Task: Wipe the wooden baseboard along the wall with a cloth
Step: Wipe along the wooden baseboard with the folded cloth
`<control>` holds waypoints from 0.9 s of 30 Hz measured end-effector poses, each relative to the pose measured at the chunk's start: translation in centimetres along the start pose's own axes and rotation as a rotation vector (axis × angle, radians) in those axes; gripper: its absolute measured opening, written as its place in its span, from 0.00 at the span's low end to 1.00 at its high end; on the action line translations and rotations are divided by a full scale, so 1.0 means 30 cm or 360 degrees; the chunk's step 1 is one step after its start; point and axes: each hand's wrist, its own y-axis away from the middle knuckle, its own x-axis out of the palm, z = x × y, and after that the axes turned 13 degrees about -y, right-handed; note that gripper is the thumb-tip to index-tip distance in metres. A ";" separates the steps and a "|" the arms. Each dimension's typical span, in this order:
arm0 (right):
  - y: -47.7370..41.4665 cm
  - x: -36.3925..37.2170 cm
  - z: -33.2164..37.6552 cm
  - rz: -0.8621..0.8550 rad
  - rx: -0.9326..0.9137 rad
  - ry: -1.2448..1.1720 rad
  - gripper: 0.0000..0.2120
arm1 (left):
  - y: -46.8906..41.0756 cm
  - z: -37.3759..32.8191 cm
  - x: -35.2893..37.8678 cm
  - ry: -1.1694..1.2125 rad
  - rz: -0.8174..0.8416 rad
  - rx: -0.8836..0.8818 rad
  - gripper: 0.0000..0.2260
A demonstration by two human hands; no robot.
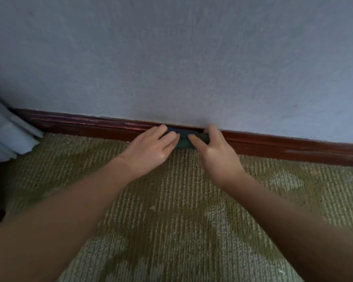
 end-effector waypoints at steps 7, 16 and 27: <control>0.082 -0.063 -0.116 -0.0001 0.0269 -0.0103 0.21 | -0.114 -0.104 0.006 0.0050 -0.0246 0.0063 0.16; 0.015 0.027 -0.030 -0.0070 0.0260 -0.0348 0.15 | -0.032 -0.022 0.016 -0.0076 -0.0161 0.0025 0.15; 0.067 0.020 -0.066 0.0054 0.0196 -0.0338 0.21 | 0.005 -0.146 -0.034 0.0121 0.0191 -0.0094 0.26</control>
